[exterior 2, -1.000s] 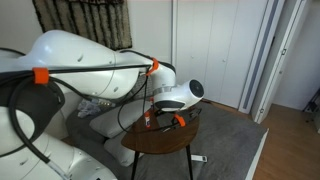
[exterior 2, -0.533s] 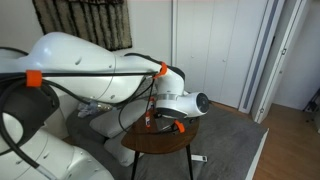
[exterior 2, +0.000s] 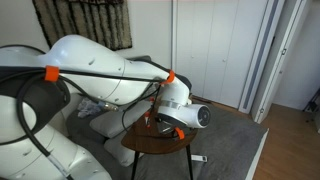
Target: Remove the glue stick from the basket then turn the basket upside down and put the glue stick on top of the basket.
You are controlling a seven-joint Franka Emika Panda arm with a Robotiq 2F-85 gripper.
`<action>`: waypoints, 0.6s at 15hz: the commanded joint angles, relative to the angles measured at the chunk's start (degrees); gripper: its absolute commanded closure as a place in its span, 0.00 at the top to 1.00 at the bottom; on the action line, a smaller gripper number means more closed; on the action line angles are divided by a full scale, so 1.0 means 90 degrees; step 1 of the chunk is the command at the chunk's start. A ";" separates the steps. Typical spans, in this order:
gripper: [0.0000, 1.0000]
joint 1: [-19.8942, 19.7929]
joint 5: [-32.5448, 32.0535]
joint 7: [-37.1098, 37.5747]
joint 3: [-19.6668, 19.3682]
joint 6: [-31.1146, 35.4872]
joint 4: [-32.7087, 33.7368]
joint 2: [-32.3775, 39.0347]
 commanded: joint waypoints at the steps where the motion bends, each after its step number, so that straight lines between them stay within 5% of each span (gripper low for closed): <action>1: 0.53 -0.0308 0.0234 -0.0267 0.0283 0.0044 -0.0021 0.0157; 7: 0.53 -0.0524 0.0373 -0.0249 0.0365 0.0061 -0.0046 0.0186; 9: 0.95 -0.0564 0.0411 -0.0245 0.0366 0.0049 -0.0050 0.0225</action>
